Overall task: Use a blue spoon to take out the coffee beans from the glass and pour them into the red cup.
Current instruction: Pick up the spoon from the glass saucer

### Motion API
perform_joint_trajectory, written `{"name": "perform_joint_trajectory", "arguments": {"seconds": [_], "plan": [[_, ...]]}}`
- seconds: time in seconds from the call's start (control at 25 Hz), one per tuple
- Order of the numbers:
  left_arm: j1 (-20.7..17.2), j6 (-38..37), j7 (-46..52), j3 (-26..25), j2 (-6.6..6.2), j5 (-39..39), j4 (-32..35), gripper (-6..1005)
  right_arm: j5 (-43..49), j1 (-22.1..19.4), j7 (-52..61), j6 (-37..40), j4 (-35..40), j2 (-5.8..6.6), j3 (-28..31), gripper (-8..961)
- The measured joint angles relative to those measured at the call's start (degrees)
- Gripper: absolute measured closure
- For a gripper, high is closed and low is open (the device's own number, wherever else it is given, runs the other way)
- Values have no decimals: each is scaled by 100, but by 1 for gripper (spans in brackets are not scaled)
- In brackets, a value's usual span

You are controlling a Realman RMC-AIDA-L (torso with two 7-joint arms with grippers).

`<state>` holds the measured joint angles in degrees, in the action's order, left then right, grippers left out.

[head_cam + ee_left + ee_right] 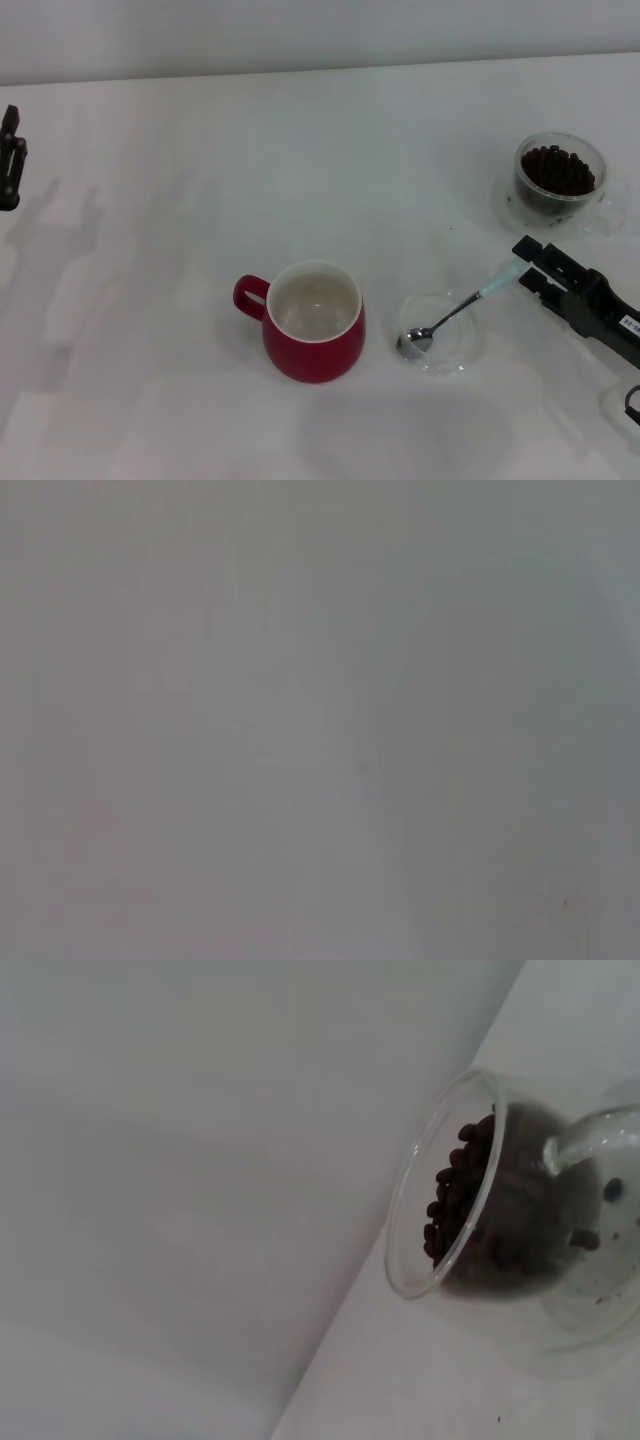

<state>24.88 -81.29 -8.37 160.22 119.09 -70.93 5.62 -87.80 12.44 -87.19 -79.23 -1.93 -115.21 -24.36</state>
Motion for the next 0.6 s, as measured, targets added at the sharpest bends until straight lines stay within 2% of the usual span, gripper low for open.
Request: {"name": "perform_joint_trajectory", "arguments": {"seconds": [0.6], "plan": [[-18, -10, -14, 0, -9, 7, -68, 492, -18, 184, -153, 43, -226, -18, 55, 122]]}}
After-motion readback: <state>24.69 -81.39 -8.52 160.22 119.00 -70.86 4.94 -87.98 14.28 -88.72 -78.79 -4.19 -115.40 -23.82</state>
